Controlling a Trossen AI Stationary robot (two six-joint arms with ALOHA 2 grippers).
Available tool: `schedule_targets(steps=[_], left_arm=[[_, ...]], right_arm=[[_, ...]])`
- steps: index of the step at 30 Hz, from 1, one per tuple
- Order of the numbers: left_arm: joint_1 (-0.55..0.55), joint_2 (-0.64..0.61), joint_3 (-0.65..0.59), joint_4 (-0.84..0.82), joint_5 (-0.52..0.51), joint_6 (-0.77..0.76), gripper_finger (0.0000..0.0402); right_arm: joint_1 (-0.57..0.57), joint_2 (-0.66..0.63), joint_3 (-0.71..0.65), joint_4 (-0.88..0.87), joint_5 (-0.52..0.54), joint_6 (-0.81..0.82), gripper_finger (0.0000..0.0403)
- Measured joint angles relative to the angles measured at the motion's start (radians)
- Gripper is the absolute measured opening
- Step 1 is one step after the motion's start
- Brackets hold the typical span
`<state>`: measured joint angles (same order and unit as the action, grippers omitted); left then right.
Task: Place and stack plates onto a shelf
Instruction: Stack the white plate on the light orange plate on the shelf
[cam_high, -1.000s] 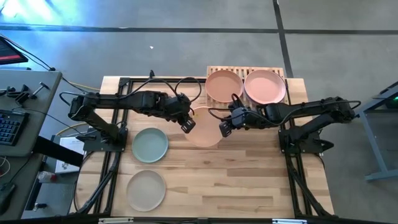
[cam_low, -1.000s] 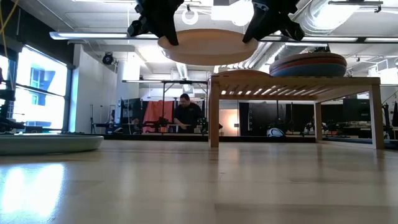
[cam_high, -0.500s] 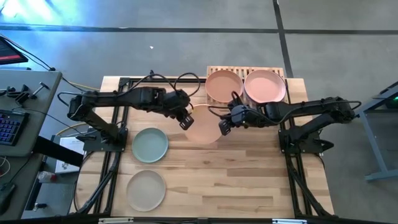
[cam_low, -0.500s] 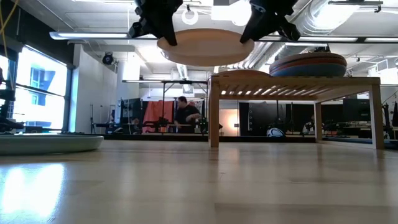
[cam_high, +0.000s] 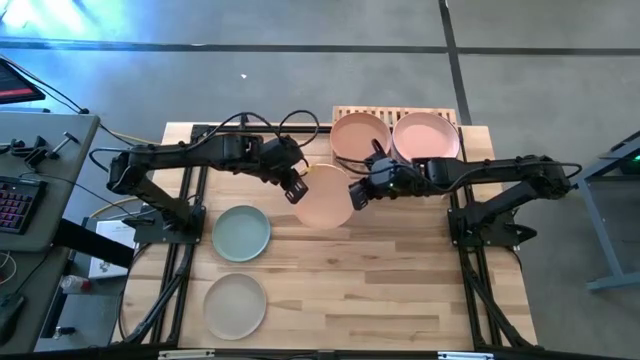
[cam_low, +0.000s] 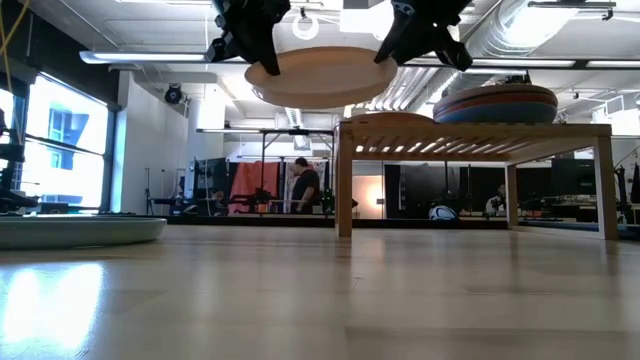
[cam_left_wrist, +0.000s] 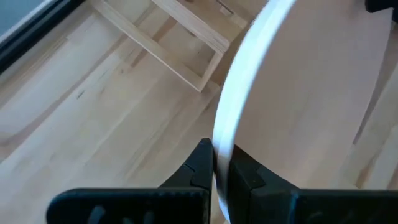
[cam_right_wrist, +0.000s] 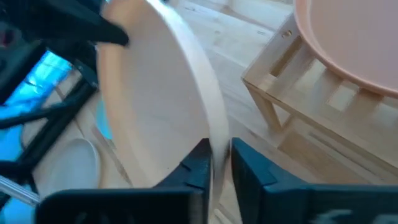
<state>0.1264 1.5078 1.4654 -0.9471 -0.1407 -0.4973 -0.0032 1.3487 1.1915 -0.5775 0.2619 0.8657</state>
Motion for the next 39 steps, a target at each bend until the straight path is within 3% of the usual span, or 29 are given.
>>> schedule_targets(steps=[7, 13, 27, 39], left_arm=[[0.023, 0.000, 0.000, 0.001, 0.040, 0.052, 0.0005], [0.094, 0.000, 0.000, 0.004, 0.112, 0.111, 0.0005], [0.272, 0.000, 0.000, 0.056, 0.196, 0.266, 0.0007], [0.404, 0.000, 0.000, 0.327, 0.221, 0.218, 0.0008]], right_arm=[[-0.003, 0.000, 0.000, 0.025, 0.000, 0.026, 0.0118], [-0.046, -0.023, 0.000, 0.023, -0.002, 0.028, 0.0155], [-0.134, -0.133, -0.001, 0.021, 0.152, -0.043, 0.0154], [-0.192, -0.141, -0.001, 0.023, 0.159, -0.142, 0.0154]])
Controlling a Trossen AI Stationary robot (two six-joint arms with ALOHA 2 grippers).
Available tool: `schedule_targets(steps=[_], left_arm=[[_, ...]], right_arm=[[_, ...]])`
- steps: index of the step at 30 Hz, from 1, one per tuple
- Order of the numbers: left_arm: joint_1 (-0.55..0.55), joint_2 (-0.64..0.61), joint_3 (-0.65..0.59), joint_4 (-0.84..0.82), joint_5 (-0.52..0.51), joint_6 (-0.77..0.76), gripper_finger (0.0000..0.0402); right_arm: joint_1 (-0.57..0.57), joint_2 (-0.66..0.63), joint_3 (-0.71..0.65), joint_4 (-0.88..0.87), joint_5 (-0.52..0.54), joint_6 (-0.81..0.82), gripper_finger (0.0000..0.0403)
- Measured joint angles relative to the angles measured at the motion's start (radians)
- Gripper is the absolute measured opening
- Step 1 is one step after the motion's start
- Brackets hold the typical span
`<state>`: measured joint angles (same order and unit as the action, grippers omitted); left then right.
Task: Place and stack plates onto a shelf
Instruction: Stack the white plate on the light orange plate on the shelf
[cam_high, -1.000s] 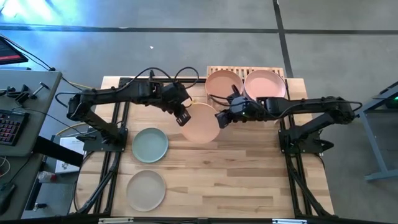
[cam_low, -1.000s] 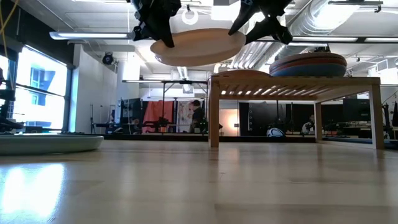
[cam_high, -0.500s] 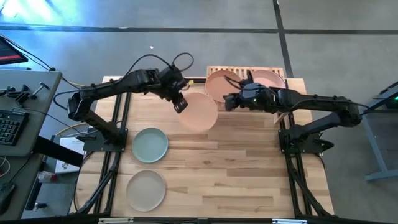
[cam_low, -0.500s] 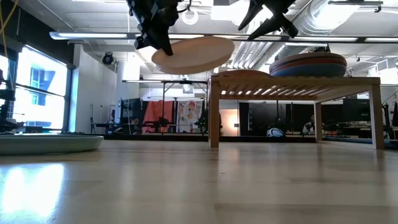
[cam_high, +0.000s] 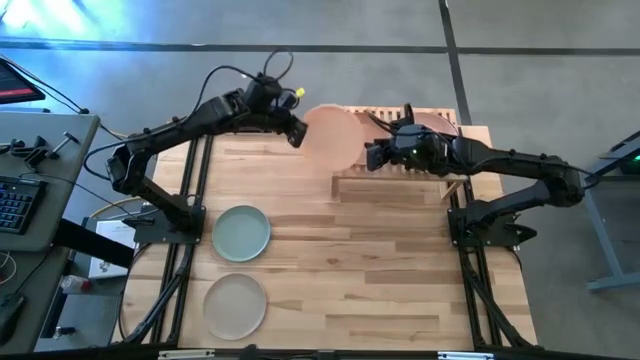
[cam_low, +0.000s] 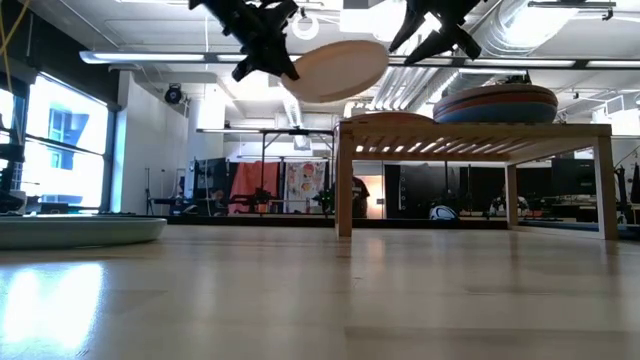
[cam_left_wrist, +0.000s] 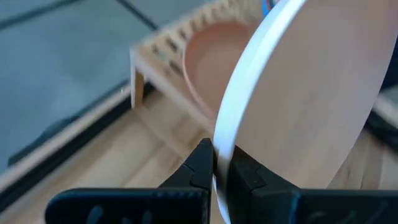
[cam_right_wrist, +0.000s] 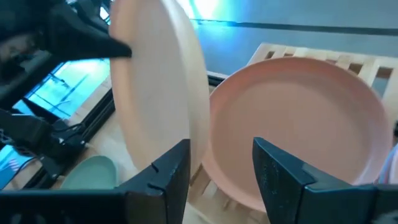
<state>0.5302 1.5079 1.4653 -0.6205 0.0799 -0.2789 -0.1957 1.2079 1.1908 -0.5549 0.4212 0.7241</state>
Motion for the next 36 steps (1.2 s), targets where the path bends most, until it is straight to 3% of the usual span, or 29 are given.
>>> schedule_targets(steps=[8, 19, 26, 36], left_arm=[[0.047, 0.001, 0.001, 0.149, 0.001, -0.032, 0.0009], [0.101, 0.001, 0.001, 0.147, -0.019, -0.034, 0.0009], [0.112, 0.001, 0.001, 0.148, -0.020, -0.051, 0.0009], [0.100, 0.001, 0.001, 0.156, -0.020, -0.057, 0.0009]], right_arm=[[-0.075, 0.000, -0.001, 0.035, 0.001, -0.062, 0.0154], [-0.184, 0.000, -0.001, 0.249, -0.003, -0.226, 0.0154], [-0.233, 0.003, -0.001, 0.369, -0.139, -0.332, 0.0154], [-0.237, 0.005, -0.001, 0.344, -0.172, -0.341, 0.0154]])
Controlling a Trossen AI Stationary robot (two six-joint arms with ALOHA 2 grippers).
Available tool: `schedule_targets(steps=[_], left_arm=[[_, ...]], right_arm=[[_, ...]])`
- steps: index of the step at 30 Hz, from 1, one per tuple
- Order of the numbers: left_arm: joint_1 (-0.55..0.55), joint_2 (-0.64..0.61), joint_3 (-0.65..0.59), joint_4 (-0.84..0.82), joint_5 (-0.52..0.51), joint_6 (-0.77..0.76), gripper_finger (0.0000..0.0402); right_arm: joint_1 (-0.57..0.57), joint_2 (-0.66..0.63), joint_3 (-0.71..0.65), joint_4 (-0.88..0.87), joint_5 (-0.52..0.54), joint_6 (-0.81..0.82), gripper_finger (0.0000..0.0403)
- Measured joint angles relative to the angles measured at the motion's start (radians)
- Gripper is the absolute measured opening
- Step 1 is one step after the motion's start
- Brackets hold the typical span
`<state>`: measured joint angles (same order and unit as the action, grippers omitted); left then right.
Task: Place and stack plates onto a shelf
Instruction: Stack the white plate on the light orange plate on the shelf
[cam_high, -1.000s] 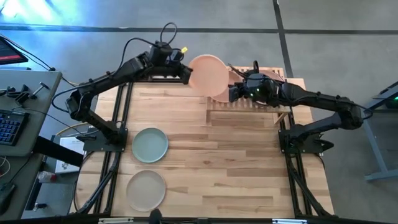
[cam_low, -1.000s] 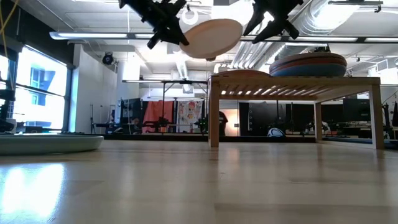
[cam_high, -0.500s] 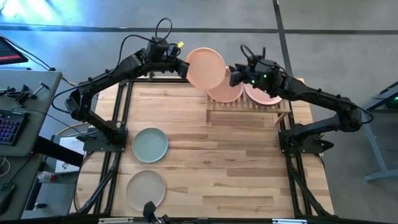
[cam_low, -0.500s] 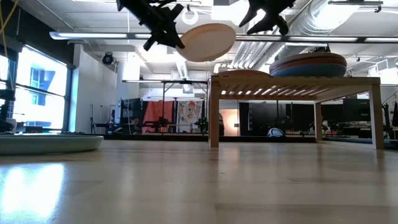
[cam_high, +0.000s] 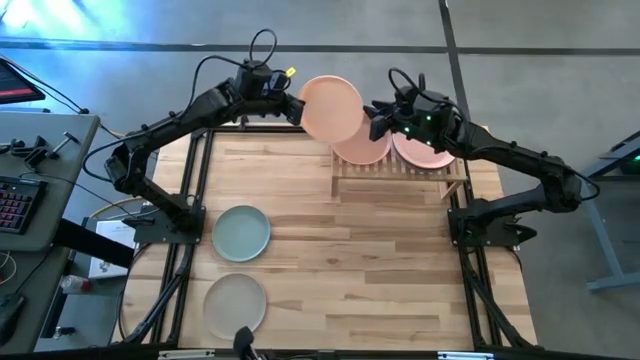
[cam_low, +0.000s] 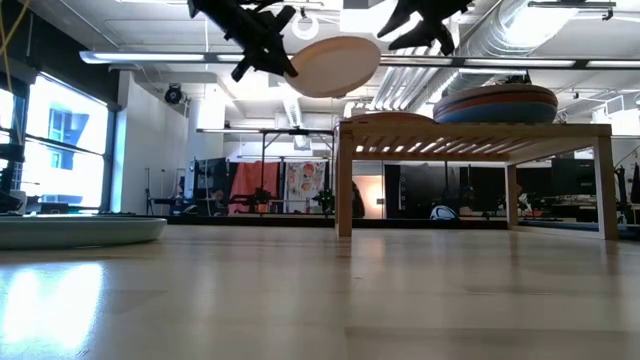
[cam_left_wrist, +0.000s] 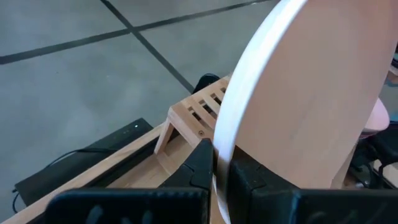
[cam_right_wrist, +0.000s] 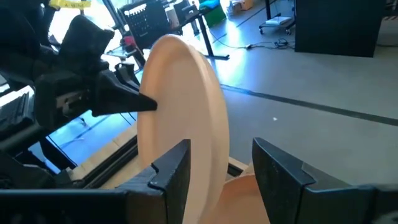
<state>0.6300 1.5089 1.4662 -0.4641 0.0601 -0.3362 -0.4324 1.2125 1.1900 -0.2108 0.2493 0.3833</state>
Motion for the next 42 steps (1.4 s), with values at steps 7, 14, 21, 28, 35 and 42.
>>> schedule_targets(steps=[7, 14, 21, 28, 35, 42], left_arm=[[-0.044, 0.000, 0.000, 0.016, 0.017, 0.035, 0.0009], [-0.075, 0.000, 0.000, 0.021, 0.010, 0.058, 0.0009], [-0.075, 0.001, 0.000, 0.019, 0.012, 0.053, 0.0009], [-0.075, 0.001, 0.000, 0.022, 0.016, 0.050, 0.0012], [-0.076, 0.000, 0.000, 0.027, 0.026, 0.063, 0.0037], [-0.076, -0.001, 0.000, 0.025, 0.093, 0.089, 0.0079]], right_arm=[[0.000, 0.000, 0.000, -0.019, -0.028, 0.023, 0.0154], [0.000, 0.000, 0.000, -0.055, -0.044, 0.072, 0.0147], [0.001, 0.000, 0.000, -0.078, -0.067, 0.114, 0.0057], [0.001, 0.001, 0.000, -0.095, -0.051, 0.154, 0.0018], [0.000, 0.001, 0.000, -0.110, -0.033, 0.192, 0.0005], [0.000, 0.001, 0.000, -0.126, -0.018, 0.212, 0.0001]])
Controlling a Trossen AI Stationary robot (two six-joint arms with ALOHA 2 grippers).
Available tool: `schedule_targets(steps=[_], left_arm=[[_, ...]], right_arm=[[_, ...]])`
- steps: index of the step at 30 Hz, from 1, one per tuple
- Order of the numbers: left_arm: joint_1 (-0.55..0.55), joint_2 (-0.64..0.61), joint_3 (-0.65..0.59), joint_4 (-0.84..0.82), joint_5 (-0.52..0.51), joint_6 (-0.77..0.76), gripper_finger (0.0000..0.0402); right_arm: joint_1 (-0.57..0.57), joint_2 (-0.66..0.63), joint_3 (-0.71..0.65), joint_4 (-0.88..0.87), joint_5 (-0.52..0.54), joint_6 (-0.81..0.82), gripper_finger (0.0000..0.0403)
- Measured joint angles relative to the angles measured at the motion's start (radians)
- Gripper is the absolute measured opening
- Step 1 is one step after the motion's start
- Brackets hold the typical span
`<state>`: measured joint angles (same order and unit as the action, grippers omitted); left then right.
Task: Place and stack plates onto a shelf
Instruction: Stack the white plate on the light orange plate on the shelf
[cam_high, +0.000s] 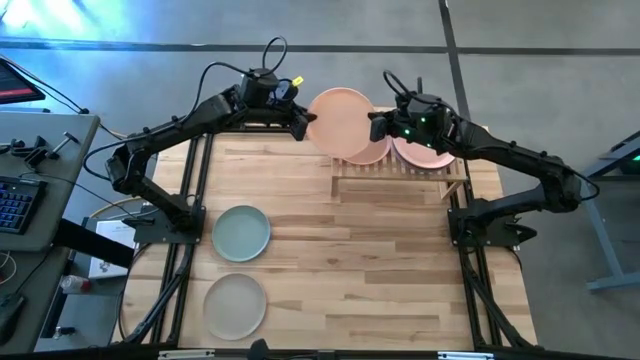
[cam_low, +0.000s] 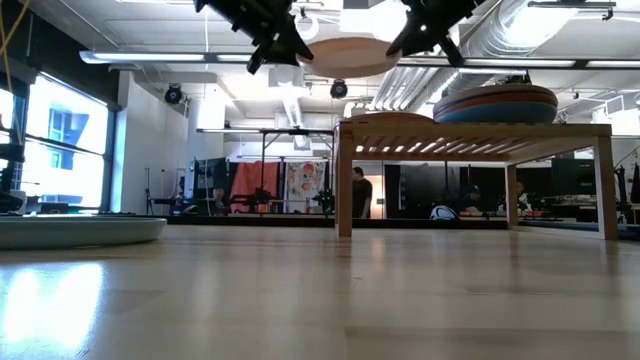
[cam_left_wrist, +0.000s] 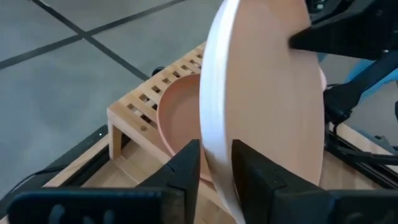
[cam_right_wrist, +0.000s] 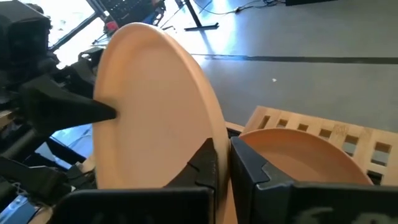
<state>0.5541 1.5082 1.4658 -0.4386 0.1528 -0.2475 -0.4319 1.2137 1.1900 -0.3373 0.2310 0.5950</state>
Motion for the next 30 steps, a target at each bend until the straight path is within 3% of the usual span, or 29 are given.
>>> schedule_targets(steps=[8, 18, 30], left_arm=[[0.005, -0.008, 0.000, 0.040, 0.002, -0.026, 0.0122], [0.032, -0.056, 0.000, 0.030, -0.008, -0.011, 0.0122], [0.034, -0.074, 0.000, 0.038, -0.004, -0.011, 0.0122]], right_arm=[[-0.017, -0.002, 0.000, -0.043, 0.005, 0.011, 0.0000], [-0.127, -0.021, 0.001, -0.080, -0.012, -0.023, 0.0001], [-0.376, 0.029, 0.001, -0.092, -0.350, -0.078, 0.0001]])
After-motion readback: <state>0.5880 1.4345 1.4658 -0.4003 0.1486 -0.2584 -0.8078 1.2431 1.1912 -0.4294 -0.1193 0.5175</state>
